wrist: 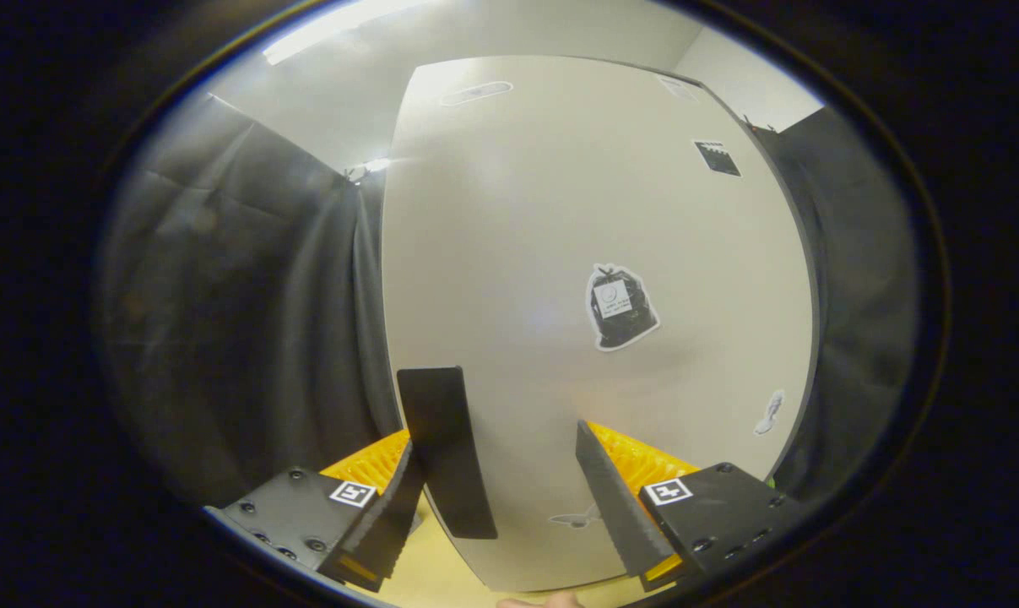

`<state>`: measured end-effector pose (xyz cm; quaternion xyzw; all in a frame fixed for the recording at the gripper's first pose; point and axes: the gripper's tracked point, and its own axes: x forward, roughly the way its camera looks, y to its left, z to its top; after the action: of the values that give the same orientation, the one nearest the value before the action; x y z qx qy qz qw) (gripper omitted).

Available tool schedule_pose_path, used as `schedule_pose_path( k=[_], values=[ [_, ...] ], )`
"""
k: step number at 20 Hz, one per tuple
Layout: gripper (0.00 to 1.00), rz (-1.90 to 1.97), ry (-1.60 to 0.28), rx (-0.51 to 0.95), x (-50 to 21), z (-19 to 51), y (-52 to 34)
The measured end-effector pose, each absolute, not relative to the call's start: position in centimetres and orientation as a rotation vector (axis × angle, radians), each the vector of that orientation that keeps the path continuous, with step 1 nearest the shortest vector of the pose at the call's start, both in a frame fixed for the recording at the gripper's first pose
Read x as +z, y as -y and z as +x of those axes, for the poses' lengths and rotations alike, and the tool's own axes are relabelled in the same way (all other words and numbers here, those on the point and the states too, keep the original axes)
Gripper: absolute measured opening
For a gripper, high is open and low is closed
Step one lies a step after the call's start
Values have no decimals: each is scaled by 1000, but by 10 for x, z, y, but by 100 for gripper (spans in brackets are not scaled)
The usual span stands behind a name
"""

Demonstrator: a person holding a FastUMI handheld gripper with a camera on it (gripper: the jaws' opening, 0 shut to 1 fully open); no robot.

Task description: Open the shoe cabinet door, grab the shoes and put them into the shoe cabinet, then close the shoe cabinet door.

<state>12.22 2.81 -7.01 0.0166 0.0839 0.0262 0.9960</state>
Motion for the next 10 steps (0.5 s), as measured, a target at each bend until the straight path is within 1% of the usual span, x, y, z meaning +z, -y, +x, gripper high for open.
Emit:
schedule_pose_path(
  k=[10],
  values=[
    [100,37,-166,35,-72,124,-30]
  ],
)
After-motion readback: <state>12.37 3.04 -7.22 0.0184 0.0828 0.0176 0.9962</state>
